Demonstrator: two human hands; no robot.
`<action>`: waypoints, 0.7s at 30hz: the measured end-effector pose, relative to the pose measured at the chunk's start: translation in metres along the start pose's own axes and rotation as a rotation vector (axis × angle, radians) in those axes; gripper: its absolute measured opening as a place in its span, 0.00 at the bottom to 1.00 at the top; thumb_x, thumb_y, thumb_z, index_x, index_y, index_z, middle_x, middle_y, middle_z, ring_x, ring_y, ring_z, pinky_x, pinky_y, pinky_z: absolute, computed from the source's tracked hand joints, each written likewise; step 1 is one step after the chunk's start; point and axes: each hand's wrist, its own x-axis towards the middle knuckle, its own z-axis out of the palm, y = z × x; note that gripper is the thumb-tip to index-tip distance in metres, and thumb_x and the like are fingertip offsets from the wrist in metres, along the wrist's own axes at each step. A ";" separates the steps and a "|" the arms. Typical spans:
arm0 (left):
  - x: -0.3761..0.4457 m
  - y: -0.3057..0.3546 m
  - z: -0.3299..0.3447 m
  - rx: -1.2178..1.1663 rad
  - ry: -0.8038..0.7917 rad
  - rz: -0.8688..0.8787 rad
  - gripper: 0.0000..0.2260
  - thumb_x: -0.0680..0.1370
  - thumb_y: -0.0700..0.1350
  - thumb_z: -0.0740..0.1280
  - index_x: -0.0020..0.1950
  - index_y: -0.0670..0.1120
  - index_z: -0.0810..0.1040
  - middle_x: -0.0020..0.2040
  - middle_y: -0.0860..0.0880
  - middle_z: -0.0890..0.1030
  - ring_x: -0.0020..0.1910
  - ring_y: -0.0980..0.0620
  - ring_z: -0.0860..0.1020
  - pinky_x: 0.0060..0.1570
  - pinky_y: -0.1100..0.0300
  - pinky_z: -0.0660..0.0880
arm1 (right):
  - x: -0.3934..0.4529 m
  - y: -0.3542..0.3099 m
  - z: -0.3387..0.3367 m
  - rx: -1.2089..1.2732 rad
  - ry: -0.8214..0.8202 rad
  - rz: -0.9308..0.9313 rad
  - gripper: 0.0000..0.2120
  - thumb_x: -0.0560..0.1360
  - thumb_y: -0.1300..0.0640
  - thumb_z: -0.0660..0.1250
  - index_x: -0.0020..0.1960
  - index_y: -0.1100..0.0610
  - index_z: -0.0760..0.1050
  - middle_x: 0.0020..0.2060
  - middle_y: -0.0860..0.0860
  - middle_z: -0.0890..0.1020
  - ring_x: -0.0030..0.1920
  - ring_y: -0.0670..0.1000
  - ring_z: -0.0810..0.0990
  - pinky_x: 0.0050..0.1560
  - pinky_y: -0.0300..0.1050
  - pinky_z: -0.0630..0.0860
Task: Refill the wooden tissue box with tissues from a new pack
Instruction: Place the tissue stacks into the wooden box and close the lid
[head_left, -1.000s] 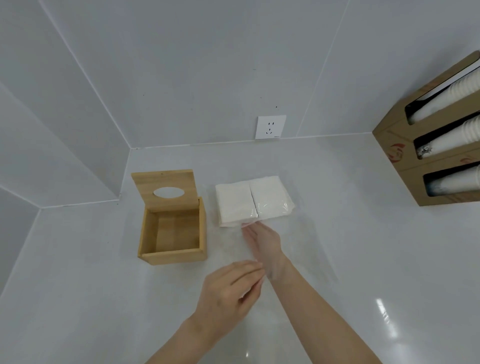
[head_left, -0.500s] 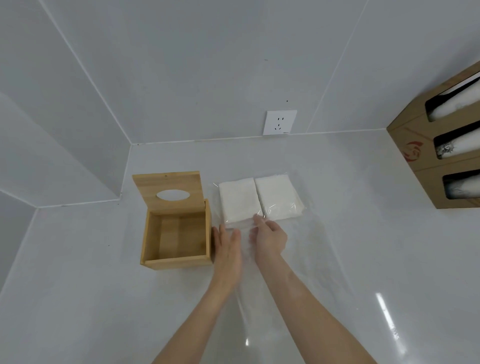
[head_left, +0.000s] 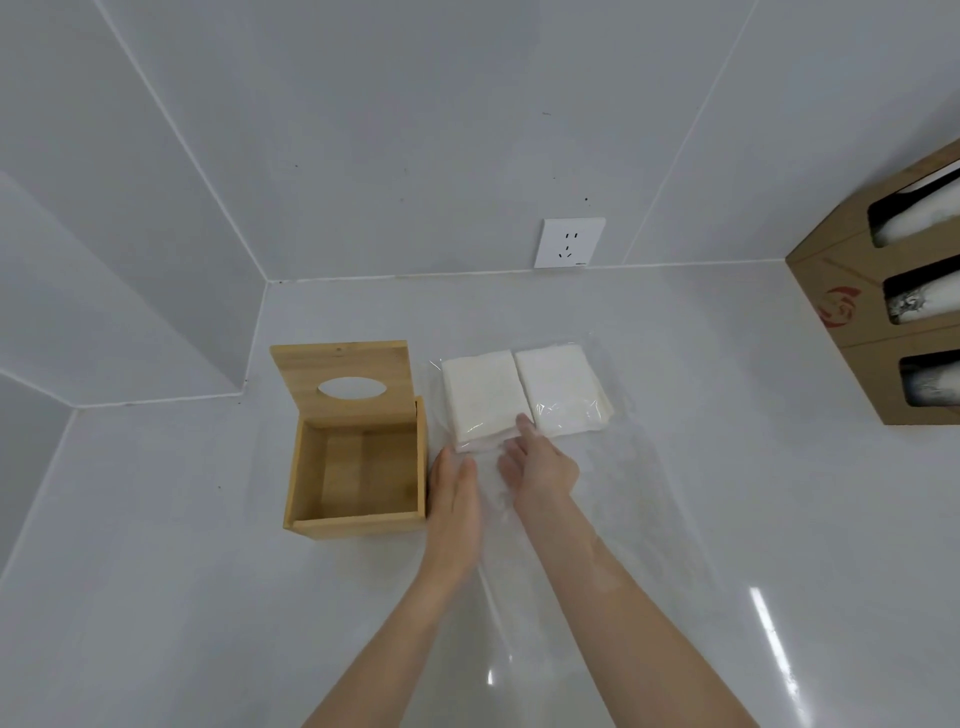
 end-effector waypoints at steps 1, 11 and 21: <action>0.001 -0.001 0.000 -0.005 0.011 0.009 0.15 0.81 0.47 0.53 0.68 0.54 0.61 0.56 0.73 0.63 0.49 0.87 0.59 0.55 0.81 0.53 | 0.000 -0.001 0.002 -0.011 0.010 0.012 0.06 0.68 0.60 0.74 0.37 0.60 0.78 0.35 0.55 0.79 0.38 0.53 0.79 0.32 0.42 0.76; 0.005 -0.008 0.004 -0.138 0.086 -0.021 0.11 0.79 0.48 0.55 0.58 0.49 0.71 0.51 0.52 0.76 0.55 0.52 0.73 0.58 0.56 0.67 | 0.002 -0.005 -0.023 -0.110 -0.003 0.022 0.08 0.67 0.66 0.69 0.31 0.61 0.74 0.26 0.55 0.73 0.27 0.52 0.71 0.21 0.37 0.67; 0.006 -0.003 0.007 -0.136 0.116 -0.022 0.14 0.80 0.45 0.54 0.63 0.44 0.71 0.62 0.49 0.73 0.63 0.52 0.70 0.63 0.59 0.62 | -0.011 -0.018 -0.077 -0.516 -0.107 -0.036 0.07 0.68 0.62 0.65 0.32 0.58 0.71 0.27 0.52 0.69 0.29 0.51 0.67 0.31 0.42 0.65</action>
